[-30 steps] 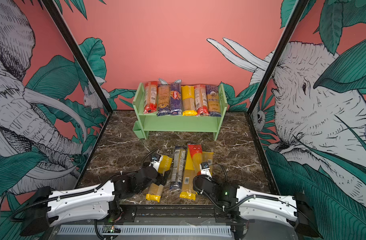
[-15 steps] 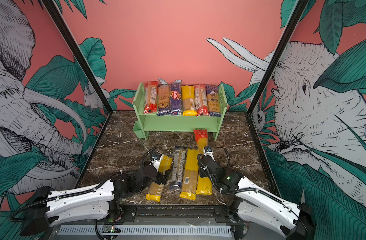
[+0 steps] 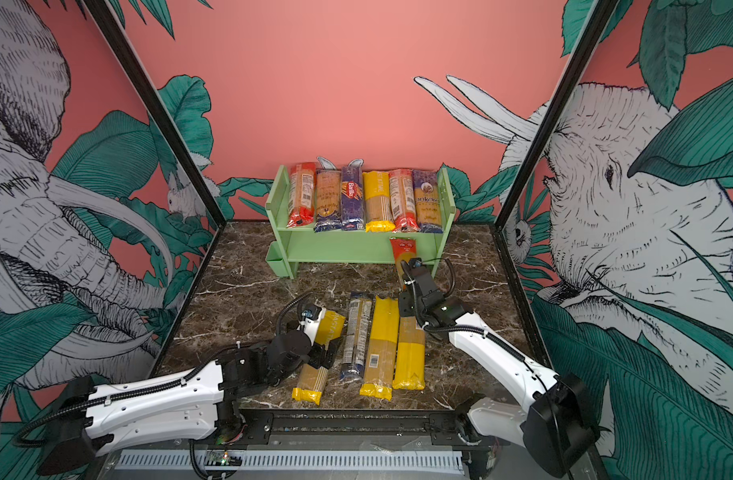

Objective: Place and organize the pasta boxes and bags onto the shelf
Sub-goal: 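Carry the red-yellow pack with the right gripper toward the shelf front, then lower the red-yellow pack upright onto the table against the shelf front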

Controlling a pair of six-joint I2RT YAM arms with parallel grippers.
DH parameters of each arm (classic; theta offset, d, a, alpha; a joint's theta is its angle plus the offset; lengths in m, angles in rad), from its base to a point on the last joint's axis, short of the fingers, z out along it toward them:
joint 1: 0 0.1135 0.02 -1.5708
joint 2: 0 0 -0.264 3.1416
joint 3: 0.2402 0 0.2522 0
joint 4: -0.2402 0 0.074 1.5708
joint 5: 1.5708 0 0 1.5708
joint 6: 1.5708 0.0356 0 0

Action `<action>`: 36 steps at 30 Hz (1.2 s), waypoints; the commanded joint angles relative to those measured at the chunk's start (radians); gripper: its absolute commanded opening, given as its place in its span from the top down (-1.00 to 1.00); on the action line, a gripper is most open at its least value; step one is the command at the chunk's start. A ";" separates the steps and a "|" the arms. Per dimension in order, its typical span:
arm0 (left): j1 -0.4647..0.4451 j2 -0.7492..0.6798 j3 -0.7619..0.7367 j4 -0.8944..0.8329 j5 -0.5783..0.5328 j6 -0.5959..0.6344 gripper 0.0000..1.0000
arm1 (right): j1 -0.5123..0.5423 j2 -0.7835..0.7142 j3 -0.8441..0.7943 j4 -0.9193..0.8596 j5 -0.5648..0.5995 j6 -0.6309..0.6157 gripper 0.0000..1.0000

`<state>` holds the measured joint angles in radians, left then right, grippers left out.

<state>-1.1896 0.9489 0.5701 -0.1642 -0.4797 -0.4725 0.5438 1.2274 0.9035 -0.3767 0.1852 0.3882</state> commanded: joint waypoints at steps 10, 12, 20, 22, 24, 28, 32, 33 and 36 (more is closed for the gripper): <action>-0.001 0.003 0.049 -0.034 -0.042 0.031 -0.99 | -0.145 0.175 0.097 0.447 -0.073 -0.141 1.00; -0.002 0.010 0.056 -0.038 -0.043 0.034 -0.99 | -0.158 0.204 0.119 0.456 -0.084 -0.153 1.00; -0.002 0.034 0.072 -0.038 -0.040 0.039 -0.99 | -0.200 0.259 0.162 0.488 -0.078 -0.166 1.00; -0.001 0.037 0.076 -0.042 -0.041 0.044 -0.99 | -0.210 0.272 0.172 0.496 -0.077 -0.168 1.00; -0.002 0.038 0.082 -0.048 -0.042 0.047 -0.99 | -0.218 0.285 0.187 0.496 -0.076 -0.171 1.00; -0.001 0.033 0.082 -0.053 -0.043 0.047 -0.99 | -0.235 0.314 0.225 0.488 -0.076 -0.179 1.00; -0.003 0.028 0.078 -0.052 -0.043 0.040 -0.99 | -0.250 0.340 0.253 0.474 -0.074 -0.175 1.00; -0.002 0.027 0.076 -0.054 -0.043 0.038 -0.99 | -0.254 0.343 0.257 0.472 -0.075 -0.169 0.95; -0.001 0.017 0.074 -0.059 -0.040 0.032 -0.99 | -0.258 0.334 0.243 0.474 -0.088 -0.154 0.54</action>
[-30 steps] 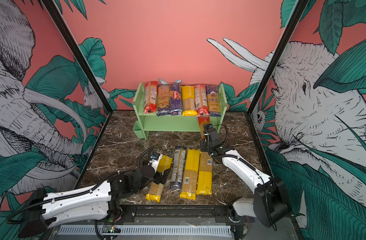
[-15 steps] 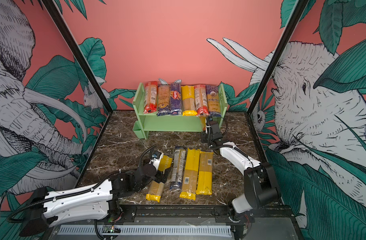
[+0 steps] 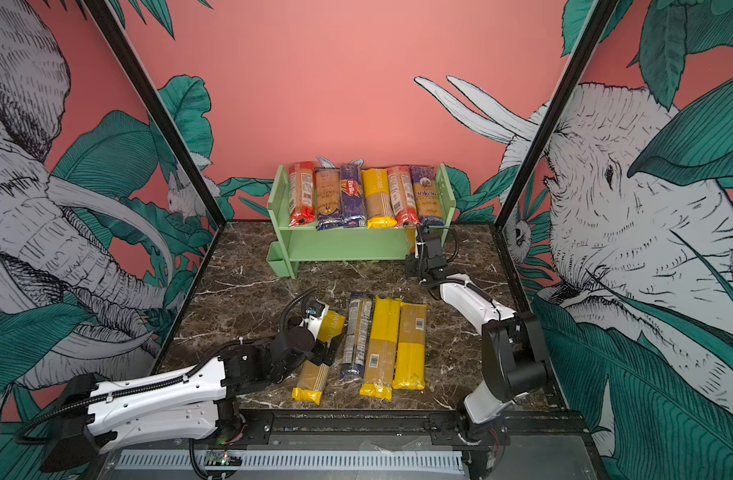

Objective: Place and organize the pasta boxes and bags onto the shelf
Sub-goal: 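Lower the red-yellow pack upright onto the table against the shelf front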

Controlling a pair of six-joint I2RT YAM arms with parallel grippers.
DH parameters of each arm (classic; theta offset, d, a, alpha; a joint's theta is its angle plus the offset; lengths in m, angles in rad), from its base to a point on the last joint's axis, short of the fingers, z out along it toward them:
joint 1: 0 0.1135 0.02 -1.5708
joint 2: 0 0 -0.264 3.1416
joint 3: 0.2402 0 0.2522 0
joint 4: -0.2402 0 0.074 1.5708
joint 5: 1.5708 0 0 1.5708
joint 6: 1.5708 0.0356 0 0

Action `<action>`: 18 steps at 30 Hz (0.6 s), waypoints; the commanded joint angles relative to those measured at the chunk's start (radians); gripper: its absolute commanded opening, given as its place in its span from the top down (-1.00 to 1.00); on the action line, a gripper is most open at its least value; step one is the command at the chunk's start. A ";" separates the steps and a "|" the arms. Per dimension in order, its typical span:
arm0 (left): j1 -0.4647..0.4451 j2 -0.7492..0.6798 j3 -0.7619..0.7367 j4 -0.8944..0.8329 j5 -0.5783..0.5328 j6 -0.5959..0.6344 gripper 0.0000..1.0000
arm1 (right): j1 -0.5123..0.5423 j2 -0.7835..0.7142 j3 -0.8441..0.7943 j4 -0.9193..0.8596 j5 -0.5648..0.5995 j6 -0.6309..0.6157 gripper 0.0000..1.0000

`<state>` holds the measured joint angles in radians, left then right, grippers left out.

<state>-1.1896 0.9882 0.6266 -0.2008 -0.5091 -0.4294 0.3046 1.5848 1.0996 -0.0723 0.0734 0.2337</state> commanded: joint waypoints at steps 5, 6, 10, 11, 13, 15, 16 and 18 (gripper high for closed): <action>-0.002 -0.037 0.007 -0.023 -0.009 -0.017 -0.99 | -0.019 -0.052 0.004 0.185 0.019 0.019 -0.10; -0.002 -0.038 0.006 -0.023 -0.007 -0.017 -0.99 | -0.019 -0.057 0.000 0.183 0.019 0.019 -0.16; -0.001 -0.040 0.005 -0.022 0.003 -0.022 -0.99 | -0.021 -0.072 -0.003 0.164 0.022 0.019 -0.28; -0.001 -0.042 0.006 -0.022 0.007 -0.025 -0.99 | -0.021 -0.077 -0.003 0.156 0.023 0.019 -0.32; -0.001 -0.046 0.005 -0.026 0.013 -0.029 -0.99 | -0.021 -0.089 -0.006 0.146 0.024 0.019 -0.39; -0.002 -0.049 0.003 -0.026 0.014 -0.035 -0.98 | -0.021 -0.105 -0.010 0.135 0.023 0.022 -0.57; -0.001 -0.052 0.000 -0.026 0.016 -0.039 -0.99 | -0.021 -0.110 -0.010 0.127 0.022 0.023 -0.61; -0.001 -0.061 -0.005 -0.027 0.015 -0.043 -0.99 | -0.021 -0.126 -0.018 0.117 0.015 0.029 -0.67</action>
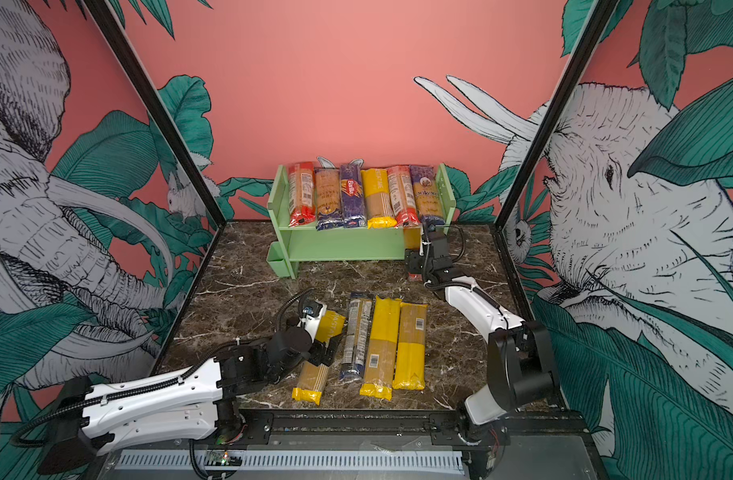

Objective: Place and organize the pasta boxes and bags onto the shelf
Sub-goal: 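Lower the red-yellow pack upright onto the table against the shelf front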

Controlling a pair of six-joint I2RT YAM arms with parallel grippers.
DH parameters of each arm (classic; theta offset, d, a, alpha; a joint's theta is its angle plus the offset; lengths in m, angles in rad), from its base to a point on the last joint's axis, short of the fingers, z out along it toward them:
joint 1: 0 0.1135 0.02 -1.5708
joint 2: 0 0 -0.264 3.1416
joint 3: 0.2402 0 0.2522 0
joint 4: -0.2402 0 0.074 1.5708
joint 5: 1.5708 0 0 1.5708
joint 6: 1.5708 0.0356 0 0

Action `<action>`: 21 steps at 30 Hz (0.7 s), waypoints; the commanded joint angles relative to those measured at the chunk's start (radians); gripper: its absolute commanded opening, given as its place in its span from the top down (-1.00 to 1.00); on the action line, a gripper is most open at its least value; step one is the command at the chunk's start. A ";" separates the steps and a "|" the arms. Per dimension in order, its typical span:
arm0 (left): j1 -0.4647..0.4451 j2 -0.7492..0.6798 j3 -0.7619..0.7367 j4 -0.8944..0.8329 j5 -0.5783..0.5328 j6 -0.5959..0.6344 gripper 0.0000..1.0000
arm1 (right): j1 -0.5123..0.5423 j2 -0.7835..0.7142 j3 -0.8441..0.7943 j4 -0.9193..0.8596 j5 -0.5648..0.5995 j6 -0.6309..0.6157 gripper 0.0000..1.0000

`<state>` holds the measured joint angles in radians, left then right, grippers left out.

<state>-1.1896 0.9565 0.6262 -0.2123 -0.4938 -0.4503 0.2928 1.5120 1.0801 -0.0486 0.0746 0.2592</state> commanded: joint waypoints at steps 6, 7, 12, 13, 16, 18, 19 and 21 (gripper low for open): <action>-0.001 -0.050 -0.018 -0.016 0.007 -0.034 -0.99 | -0.009 -0.116 -0.035 0.026 0.012 0.032 -0.91; -0.001 -0.053 -0.020 -0.017 0.008 -0.035 -0.99 | -0.009 -0.130 -0.042 0.012 0.015 0.036 -0.93; -0.002 -0.069 -0.028 -0.022 0.018 -0.044 -0.99 | -0.009 -0.218 -0.085 -0.085 0.012 0.075 -0.98; -0.002 -0.071 -0.032 -0.020 0.021 -0.045 -0.99 | -0.009 -0.232 -0.093 -0.106 0.011 0.082 -0.98; -0.002 -0.077 -0.039 -0.016 0.031 -0.050 -0.99 | -0.008 -0.294 -0.138 -0.155 -0.004 0.119 -0.98; -0.001 -0.081 -0.049 -0.005 0.039 -0.055 -0.99 | -0.007 -0.348 -0.182 -0.189 -0.016 0.150 -0.98; -0.003 -0.082 -0.054 -0.003 0.041 -0.057 -0.99 | -0.006 -0.373 -0.202 -0.207 -0.018 0.165 -0.98; -0.002 -0.083 -0.065 0.002 0.047 -0.065 -0.99 | 0.004 -0.440 -0.256 -0.248 -0.028 0.197 -0.98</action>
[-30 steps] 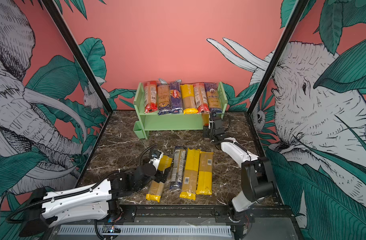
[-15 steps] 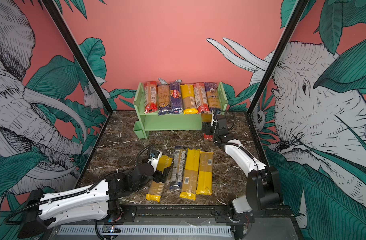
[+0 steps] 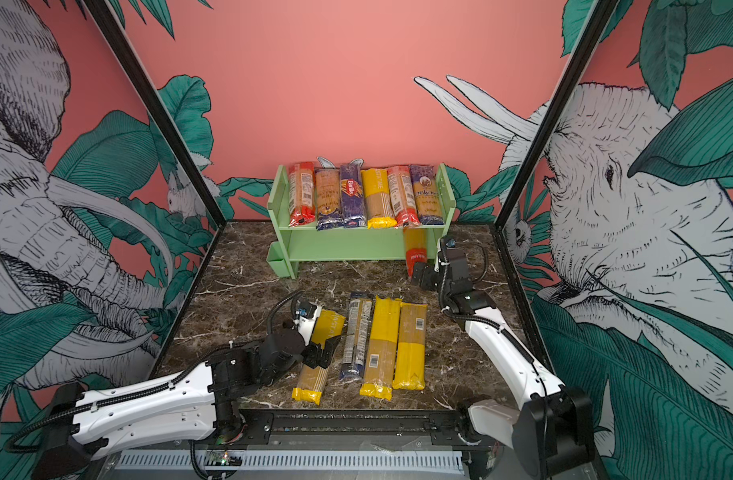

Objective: Place and organize the pasta boxes and bags onto the shelf
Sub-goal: 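Lower the red-yellow pack upright onto the table against the shelf front, then open the right gripper and withdraw it back over the table packs, then lower the right gripper onto the yellow-brown pack farthest from the Pastatime pack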

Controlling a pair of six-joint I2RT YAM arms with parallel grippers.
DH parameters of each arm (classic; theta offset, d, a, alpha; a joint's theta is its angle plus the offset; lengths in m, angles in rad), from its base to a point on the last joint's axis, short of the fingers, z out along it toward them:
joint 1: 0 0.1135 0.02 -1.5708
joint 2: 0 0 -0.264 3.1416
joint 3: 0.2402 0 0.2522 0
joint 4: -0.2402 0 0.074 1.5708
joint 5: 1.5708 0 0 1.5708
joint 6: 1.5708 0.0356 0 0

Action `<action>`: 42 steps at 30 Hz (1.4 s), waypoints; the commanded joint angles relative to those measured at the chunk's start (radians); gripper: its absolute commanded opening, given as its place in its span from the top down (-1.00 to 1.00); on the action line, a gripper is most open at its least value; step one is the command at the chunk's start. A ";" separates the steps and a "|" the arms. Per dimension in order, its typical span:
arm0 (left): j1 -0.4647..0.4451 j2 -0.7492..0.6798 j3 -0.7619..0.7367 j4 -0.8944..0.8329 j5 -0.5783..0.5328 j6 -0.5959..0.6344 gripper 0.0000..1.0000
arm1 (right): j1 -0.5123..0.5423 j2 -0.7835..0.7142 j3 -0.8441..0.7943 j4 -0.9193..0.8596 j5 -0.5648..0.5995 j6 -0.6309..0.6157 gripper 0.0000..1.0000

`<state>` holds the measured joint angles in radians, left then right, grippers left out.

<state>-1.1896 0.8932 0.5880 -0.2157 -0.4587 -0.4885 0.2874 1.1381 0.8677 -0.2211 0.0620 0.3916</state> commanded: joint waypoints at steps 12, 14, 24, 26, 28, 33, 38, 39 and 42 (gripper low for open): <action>-0.003 -0.016 -0.050 0.023 0.061 -0.053 -0.99 | 0.336 -0.524 -0.293 -0.464 0.203 0.345 -0.98; -0.004 -0.015 -0.047 0.016 0.063 -0.059 -0.99 | 0.409 -0.573 -0.324 -0.534 0.241 0.414 -0.98; -0.004 -0.010 -0.038 0.010 0.077 -0.077 -0.99 | 0.688 -0.490 -0.398 -0.592 0.363 0.621 -0.98; -0.005 -0.008 -0.039 0.008 0.077 -0.081 -0.99 | 0.755 -0.424 -0.403 -0.560 0.391 0.660 -0.98; -0.005 -0.006 -0.041 0.007 0.077 -0.083 -0.99 | 0.811 -0.361 -0.401 -0.527 0.409 0.686 -0.98; -0.005 -0.002 -0.043 -0.004 0.071 -0.081 -0.99 | 0.904 -0.234 -0.409 -0.432 0.423 0.743 -0.98; -0.005 0.001 -0.047 -0.001 0.065 -0.078 -0.99 | 0.941 -0.139 -0.426 -0.343 0.407 0.774 -0.98; -0.005 0.002 -0.047 -0.001 0.065 -0.078 -0.99 | 0.946 -0.121 -0.427 -0.340 0.409 0.783 -0.98; -0.005 0.007 -0.045 -0.001 0.066 -0.078 -0.99 | 0.962 -0.077 -0.432 -0.328 0.410 0.813 -0.98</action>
<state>-1.1900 0.8982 0.5415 -0.2047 -0.3820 -0.5552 1.2346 1.0397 0.4438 -0.5861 0.4419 1.1103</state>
